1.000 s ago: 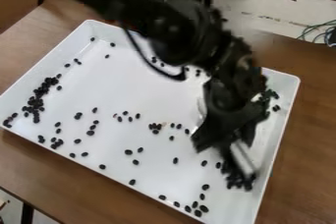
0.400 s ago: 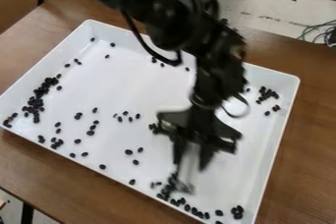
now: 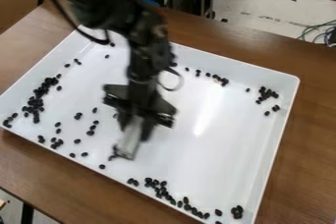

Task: Sweep into pile

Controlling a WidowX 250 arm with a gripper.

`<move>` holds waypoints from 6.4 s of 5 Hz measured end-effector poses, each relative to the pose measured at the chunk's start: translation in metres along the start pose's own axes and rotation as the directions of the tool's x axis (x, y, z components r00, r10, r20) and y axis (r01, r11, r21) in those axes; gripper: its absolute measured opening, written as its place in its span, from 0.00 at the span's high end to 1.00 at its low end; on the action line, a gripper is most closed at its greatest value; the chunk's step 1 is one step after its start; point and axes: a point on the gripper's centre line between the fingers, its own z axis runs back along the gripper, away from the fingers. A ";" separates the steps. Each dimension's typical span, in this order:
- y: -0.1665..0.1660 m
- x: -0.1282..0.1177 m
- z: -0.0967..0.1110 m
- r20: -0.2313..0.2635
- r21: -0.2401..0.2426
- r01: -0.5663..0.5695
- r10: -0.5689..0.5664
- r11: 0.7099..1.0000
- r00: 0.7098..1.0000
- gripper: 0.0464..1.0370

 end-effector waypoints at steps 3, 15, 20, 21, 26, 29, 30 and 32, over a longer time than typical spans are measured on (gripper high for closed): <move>0.120 -0.020 -0.021 0.051 0.009 -0.069 0.069 0.998 0.996 0.68; -0.175 0.069 0.052 0.228 -0.213 0.565 -0.521 0.798 0.822 0.68; 0.018 0.086 -0.002 0.033 -0.303 -0.141 0.158 0.942 0.987 0.68; 0.062 0.081 -0.010 0.015 -0.309 -0.247 0.265 0.918 0.964 0.68; 0.032 0.013 0.046 0.155 -0.252 -0.128 0.170 0.959 0.973 0.68; 0.005 0.018 0.008 0.127 -0.193 0.043 -0.018 0.980 0.992 0.68; 0.006 0.019 0.008 0.130 -0.212 0.038 -0.011 0.977 0.992 0.64; 0.008 0.005 0.041 0.102 -0.161 0.004 0.013 0.987 0.995 0.05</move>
